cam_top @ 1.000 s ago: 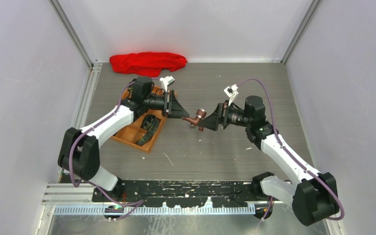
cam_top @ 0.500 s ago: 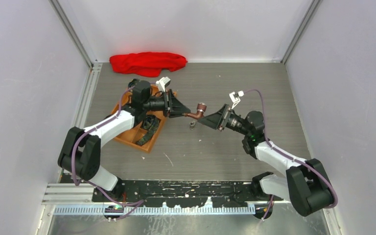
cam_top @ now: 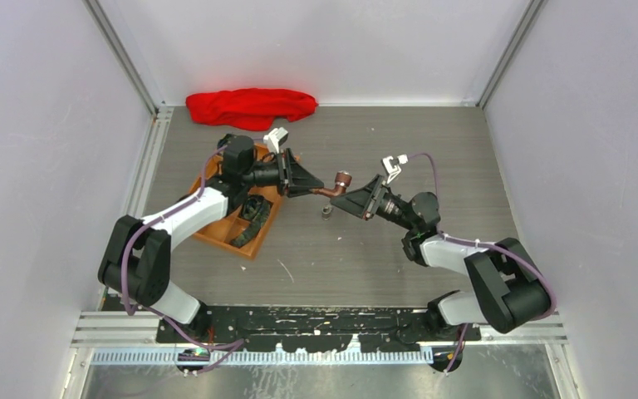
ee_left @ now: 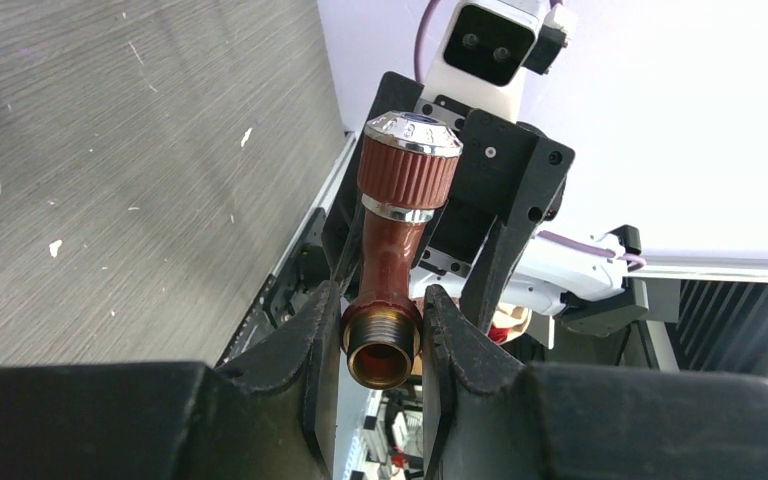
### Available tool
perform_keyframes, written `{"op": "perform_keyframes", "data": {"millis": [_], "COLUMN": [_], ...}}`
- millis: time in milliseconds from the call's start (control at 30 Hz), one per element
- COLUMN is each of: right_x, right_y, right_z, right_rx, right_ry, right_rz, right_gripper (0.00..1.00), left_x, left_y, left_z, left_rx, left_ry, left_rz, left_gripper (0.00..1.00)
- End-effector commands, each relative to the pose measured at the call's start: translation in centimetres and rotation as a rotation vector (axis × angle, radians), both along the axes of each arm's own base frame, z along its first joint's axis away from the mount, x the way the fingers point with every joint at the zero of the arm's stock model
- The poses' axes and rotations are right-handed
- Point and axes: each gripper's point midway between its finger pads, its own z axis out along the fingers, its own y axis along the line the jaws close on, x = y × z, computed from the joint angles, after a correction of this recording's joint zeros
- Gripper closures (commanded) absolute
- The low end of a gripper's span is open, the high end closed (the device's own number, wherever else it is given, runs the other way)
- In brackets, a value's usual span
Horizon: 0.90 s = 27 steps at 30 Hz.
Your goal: Install the water faucets
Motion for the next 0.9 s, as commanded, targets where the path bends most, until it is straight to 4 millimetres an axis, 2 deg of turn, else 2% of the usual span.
{"op": "perform_keyframes", "data": {"millis": [0, 333, 533, 867], "right_x": [-0.1, 0.6, 0.8, 1.2], "right_y": [0.0, 0.9, 1.0, 0.9], "right_z": [2.9, 3.0, 3.5, 3.3], "right_rx": [0.078, 0.159, 0.209, 0.234], "right_ry": [-0.095, -0.043, -0.039, -0.019], "right_rz": [-0.005, 0.033, 0.04, 0.028], "right_gripper": [0.35, 0.36, 0.41, 0.61], "left_x": [-0.3, -0.5, -0.8, -1.2], "left_y": [0.0, 0.0, 0.1, 0.2], "left_z": [2.5, 2.3, 2.5, 2.5], "left_rx": [-0.057, -0.065, -0.069, -0.07], "left_ry": [-0.086, -0.082, -0.089, -0.093], "left_rz": [-0.025, -0.033, -0.041, -0.047], "left_gripper": [1.0, 1.0, 1.0, 1.0]}}
